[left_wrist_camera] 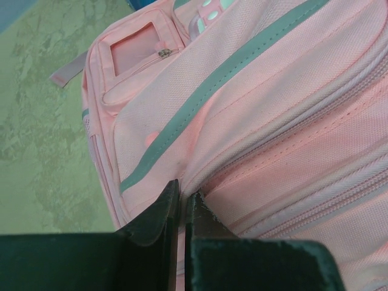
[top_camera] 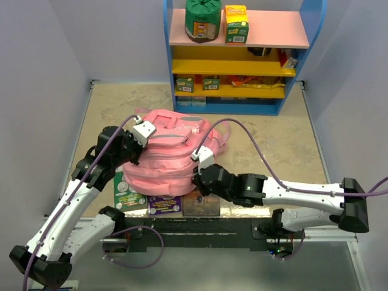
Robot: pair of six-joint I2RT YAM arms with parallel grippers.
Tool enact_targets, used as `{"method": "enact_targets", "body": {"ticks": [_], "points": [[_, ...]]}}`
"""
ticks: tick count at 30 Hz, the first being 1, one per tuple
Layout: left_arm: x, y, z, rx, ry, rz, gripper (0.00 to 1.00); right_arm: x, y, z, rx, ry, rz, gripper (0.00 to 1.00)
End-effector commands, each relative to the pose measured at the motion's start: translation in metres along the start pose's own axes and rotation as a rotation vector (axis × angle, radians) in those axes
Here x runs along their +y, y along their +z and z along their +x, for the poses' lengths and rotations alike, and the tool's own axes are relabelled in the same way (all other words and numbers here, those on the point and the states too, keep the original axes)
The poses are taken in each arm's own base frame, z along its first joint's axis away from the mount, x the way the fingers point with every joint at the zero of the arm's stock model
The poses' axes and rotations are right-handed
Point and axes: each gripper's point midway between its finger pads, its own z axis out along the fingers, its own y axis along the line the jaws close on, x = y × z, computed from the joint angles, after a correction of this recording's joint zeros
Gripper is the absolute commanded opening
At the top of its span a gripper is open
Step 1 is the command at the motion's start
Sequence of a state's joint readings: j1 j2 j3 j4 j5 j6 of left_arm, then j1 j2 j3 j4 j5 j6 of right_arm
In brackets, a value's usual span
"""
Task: Pack the student bag
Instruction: Unzip the student bag at the center of the board.
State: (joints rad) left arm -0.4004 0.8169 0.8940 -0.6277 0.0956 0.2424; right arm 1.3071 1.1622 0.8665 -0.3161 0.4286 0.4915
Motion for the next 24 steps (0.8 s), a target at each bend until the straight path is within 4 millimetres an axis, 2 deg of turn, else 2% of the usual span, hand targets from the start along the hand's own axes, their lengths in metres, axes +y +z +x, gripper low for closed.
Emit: {"method": "enact_targets", "body": {"ticks": [1, 3, 4, 5, 6, 7, 10, 12, 13, 15, 16, 17, 19, 20, 22, 24], "points": [[0.03, -0.014, -0.062, -0.213, -0.046, -0.132, 0.0, 0.045, 0.002, -0.025, 0.001, 0.03, -0.1, 0.0], [0.024, -0.02, -0.079, -0.258, 0.044, -0.082, 0.0, 0.042, 0.009, -0.015, 0.058, 0.026, -0.054, 0.0], [0.019, -0.025, -0.091, -0.295, 0.095, -0.058, 0.0, 0.015, 0.014, -0.006, 0.097, 0.034, 0.048, 0.0], [0.025, -0.036, -0.108, -0.333, 0.129, -0.084, 0.0, 0.003, 0.017, -0.003, 0.115, 0.05, 0.08, 0.0], [0.03, -0.04, -0.113, -0.336, 0.135, -0.102, 0.0, -0.006, 0.018, -0.002, 0.113, 0.049, 0.085, 0.0], [0.031, -0.041, -0.11, -0.311, 0.139, -0.105, 0.0, -0.014, 0.021, -0.014, 0.077, 0.079, 0.088, 0.0], [0.028, -0.053, -0.109, -0.304, 0.143, -0.091, 0.0, -0.031, 0.031, -0.033, 0.039, 0.098, 0.091, 0.0], [0.027, -0.068, -0.11, -0.329, 0.162, -0.105, 0.0, -0.035, 0.041, -0.041, 0.039, 0.058, 0.077, 0.0], [0.03, -0.073, -0.111, -0.339, 0.195, -0.123, 0.0, -0.046, 0.051, -0.037, 0.066, 0.045, 0.105, 0.0], [0.034, -0.088, -0.112, -0.379, 0.217, -0.169, 0.0, -0.046, 0.063, -0.04, 0.089, -0.021, 0.083, 0.0], [0.032, -0.089, -0.109, -0.38, 0.227, -0.164, 0.0, -0.052, 0.074, -0.03, 0.129, -0.043, 0.099, 0.0], [0.029, -0.087, -0.104, -0.368, 0.236, -0.148, 0.0, -0.053, 0.078, -0.03, 0.138, -0.059, 0.101, 0.0], [0.019, -0.076, -0.091, -0.33, 0.24, -0.092, 0.0, -0.058, 0.083, -0.029, 0.151, -0.085, 0.115, 0.0], [0.016, -0.064, -0.078, -0.289, 0.236, -0.073, 0.0, -0.057, 0.083, -0.03, 0.153, -0.094, 0.11, 0.0], [0.019, -0.048, -0.062, -0.24, 0.209, -0.092, 0.0, -0.057, 0.076, -0.03, 0.165, -0.096, 0.108, 0.0], [0.026, -0.043, -0.058, -0.244, 0.194, -0.136, 0.0, -0.047, 0.063, -0.023, 0.149, -0.073, 0.051, 0.0]]}}
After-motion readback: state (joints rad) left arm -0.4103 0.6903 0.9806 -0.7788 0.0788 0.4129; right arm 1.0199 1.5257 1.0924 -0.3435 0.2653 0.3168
